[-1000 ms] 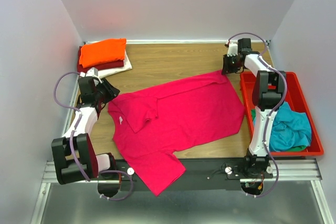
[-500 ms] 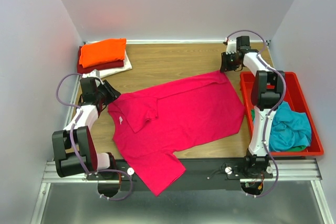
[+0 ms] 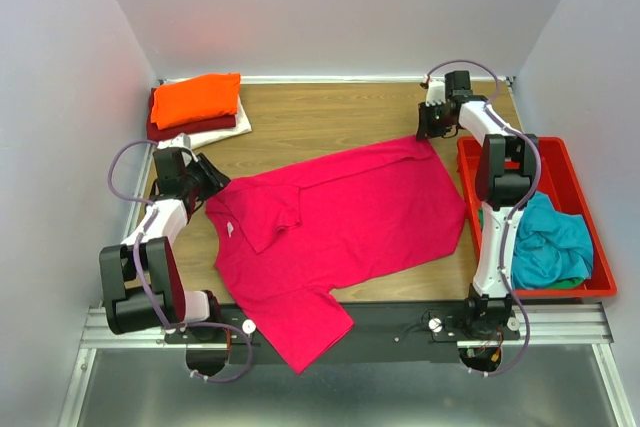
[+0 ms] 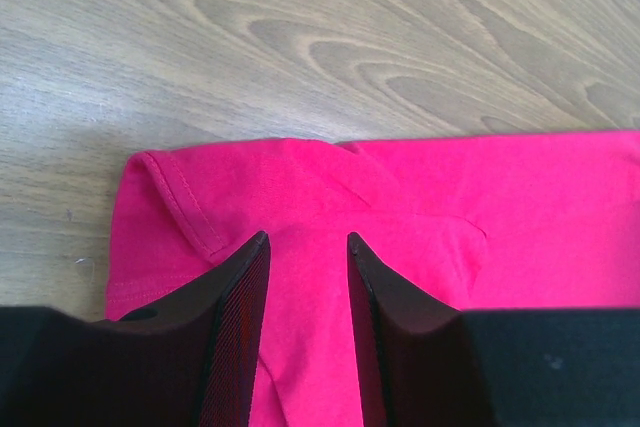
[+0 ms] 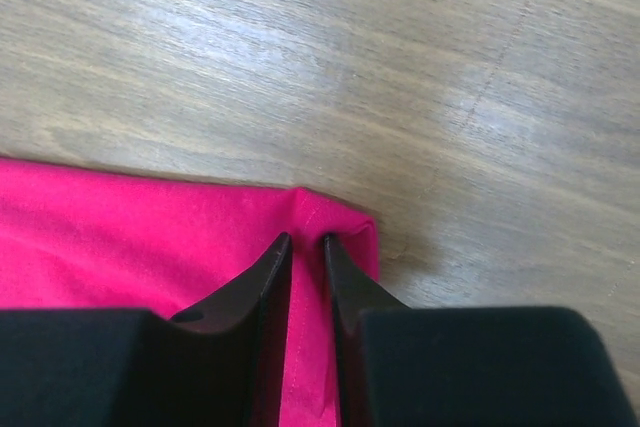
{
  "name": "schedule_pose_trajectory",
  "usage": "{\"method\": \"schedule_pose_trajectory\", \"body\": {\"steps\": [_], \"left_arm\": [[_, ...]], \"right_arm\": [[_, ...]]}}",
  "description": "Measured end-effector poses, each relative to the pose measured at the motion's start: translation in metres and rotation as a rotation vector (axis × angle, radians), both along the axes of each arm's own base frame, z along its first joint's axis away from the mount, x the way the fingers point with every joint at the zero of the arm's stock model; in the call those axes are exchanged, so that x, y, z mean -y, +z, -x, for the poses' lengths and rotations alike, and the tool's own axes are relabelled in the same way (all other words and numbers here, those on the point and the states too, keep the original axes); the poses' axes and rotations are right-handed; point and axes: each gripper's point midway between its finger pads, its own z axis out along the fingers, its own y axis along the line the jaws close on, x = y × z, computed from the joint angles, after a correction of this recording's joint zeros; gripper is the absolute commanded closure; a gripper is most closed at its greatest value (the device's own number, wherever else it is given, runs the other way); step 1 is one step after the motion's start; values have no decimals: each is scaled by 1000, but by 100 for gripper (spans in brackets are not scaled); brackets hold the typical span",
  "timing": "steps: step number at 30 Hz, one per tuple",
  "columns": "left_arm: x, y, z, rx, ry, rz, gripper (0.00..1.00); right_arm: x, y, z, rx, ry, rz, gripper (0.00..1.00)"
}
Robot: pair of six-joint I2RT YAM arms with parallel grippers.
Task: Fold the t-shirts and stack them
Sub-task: Fold the tshirt
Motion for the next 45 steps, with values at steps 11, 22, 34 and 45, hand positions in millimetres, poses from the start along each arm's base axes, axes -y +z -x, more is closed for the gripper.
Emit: {"method": "schedule_pose_trajectory", "body": {"steps": [11,22,34,45], "left_arm": [[2,-39,0,-115,-7,17,69],[-8,-58,-33,-174,1,-17,71],[-38,-48,-70,-174,95,-87,71],[-58,35,-96,-2,120,-210,55]], "right_arm": [[5,7,-13,27,-15,29,100],[-9,22,-51,111,0,32,100],[-34,40,-97,235,-7,45,100],[-43,77,-128,404,-66,125,1]]}}
